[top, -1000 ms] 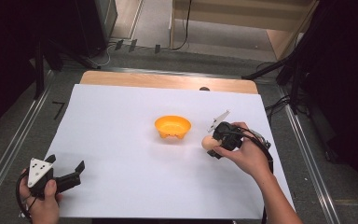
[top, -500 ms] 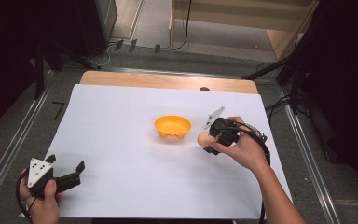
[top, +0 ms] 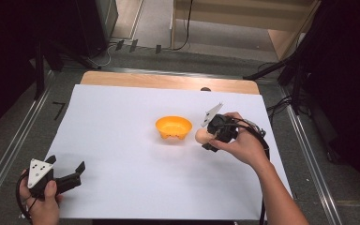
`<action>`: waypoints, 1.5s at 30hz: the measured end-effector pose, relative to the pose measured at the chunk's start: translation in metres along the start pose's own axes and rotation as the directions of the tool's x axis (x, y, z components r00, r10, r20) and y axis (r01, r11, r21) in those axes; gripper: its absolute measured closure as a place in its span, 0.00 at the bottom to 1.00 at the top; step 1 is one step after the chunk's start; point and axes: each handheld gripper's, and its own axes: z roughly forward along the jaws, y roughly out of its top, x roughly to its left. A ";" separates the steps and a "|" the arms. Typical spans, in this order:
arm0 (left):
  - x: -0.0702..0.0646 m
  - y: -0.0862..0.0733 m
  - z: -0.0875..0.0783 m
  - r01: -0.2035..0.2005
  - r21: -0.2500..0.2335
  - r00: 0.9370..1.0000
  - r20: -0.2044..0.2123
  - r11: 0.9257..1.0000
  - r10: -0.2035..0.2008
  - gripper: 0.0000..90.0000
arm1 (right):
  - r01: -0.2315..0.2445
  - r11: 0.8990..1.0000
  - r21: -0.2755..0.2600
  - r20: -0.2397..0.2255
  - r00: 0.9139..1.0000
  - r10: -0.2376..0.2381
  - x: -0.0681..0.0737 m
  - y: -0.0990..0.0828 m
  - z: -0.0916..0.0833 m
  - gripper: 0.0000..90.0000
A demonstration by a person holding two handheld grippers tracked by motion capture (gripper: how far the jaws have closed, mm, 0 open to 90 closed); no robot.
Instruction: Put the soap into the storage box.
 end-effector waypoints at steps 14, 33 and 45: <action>0.000 0.000 0.000 0.000 0.000 1.000 0.001 1.000 0.000 0.00 | 0.042 0.999 -0.009 0.001 0.999 -0.042 -0.001 0.016 -0.003 0.37; 0.000 0.000 0.000 0.004 -0.002 1.000 0.001 1.000 -0.004 0.00 | 0.108 0.994 -0.027 -0.014 0.994 -0.108 -0.006 0.045 -0.004 0.37; 0.001 0.000 0.000 0.005 -0.002 1.000 0.003 1.000 -0.005 0.00 | 0.164 0.985 -0.049 -0.027 0.986 -0.165 -0.009 0.063 0.002 0.37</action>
